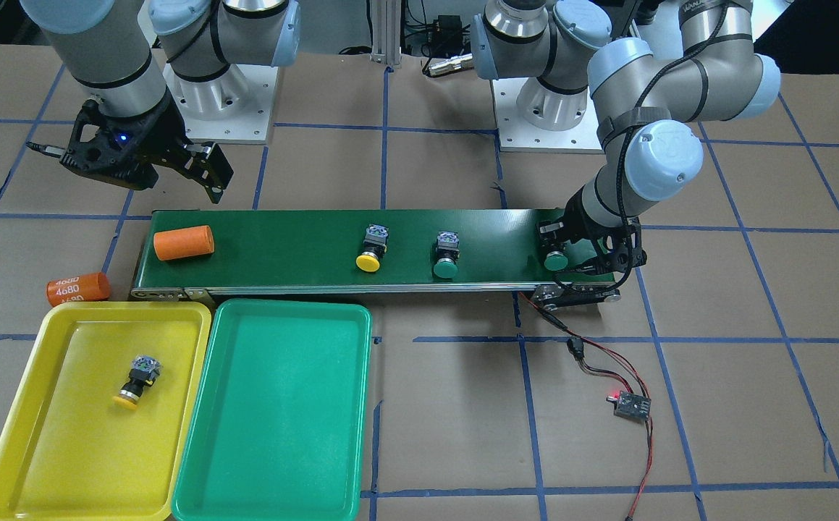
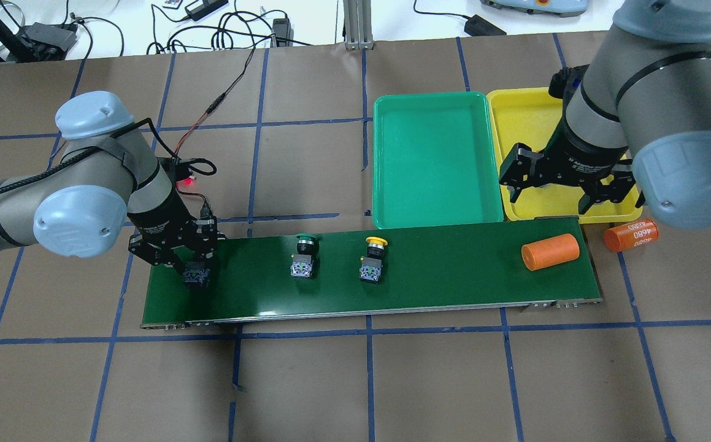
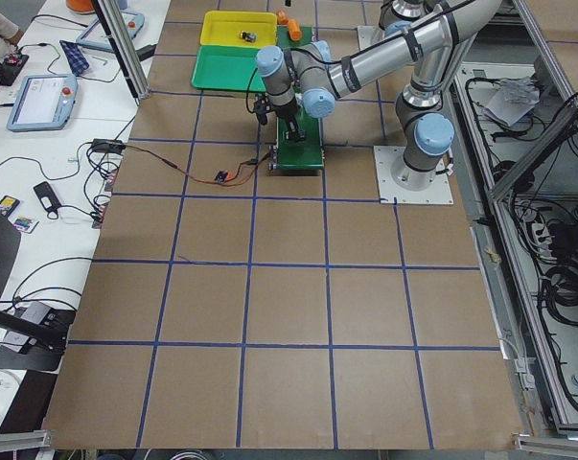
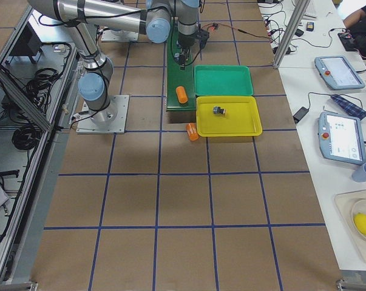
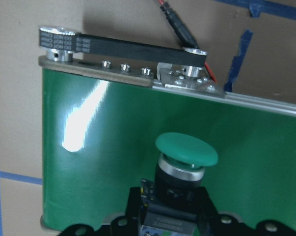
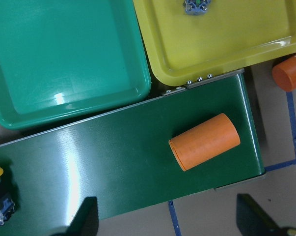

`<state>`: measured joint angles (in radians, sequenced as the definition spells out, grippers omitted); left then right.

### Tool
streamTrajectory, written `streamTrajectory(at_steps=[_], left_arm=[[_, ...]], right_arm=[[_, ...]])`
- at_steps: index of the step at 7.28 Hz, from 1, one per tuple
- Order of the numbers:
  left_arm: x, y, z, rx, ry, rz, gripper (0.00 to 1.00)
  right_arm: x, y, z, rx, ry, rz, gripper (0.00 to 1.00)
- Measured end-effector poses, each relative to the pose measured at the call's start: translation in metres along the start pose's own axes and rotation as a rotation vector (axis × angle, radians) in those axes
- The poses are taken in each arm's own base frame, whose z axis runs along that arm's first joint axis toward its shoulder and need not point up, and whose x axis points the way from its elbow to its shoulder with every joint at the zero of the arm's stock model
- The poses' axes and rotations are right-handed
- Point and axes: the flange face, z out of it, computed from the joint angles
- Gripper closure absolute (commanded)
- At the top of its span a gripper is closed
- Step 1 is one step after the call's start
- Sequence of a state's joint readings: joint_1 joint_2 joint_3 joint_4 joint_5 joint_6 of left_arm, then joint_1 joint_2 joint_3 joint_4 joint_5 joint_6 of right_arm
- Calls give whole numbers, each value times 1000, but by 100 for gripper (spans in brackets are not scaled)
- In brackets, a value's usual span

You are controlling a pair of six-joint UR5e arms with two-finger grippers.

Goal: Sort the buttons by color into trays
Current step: 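Set the green button on the belt with the left gripper while the right gripper returns, then raise the left gripper away while the right gripper reaches for the next yellow button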

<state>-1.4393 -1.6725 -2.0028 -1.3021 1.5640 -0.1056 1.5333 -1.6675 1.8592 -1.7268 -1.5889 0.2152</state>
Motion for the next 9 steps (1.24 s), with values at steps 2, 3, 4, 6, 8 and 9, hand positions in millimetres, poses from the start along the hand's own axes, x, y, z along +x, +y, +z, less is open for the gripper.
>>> streamTrajectory(at_steps=[2, 3, 4, 6, 8, 9], left_arm=[[4, -14, -41, 74, 7, 8, 0], [7, -26, -80, 117, 18, 13, 0], [12, -35, -123, 146, 31, 24, 0], [30, -32, -201, 223, 34, 92, 0], [46, -19, -246, 276, 29, 146, 0], [47, -16, -248, 274, 27, 152, 0]], right_arm=[[-1, 4, 2, -8, 8, -2, 0], [-4, 7, 5, -14, 10, -9, 0], [-10, 10, 7, -17, 11, -19, 0], [-18, 15, 15, -28, 14, -28, 0], [-27, 21, 24, -25, 15, -43, 0], [-36, 21, 28, -12, 12, -48, 0]])
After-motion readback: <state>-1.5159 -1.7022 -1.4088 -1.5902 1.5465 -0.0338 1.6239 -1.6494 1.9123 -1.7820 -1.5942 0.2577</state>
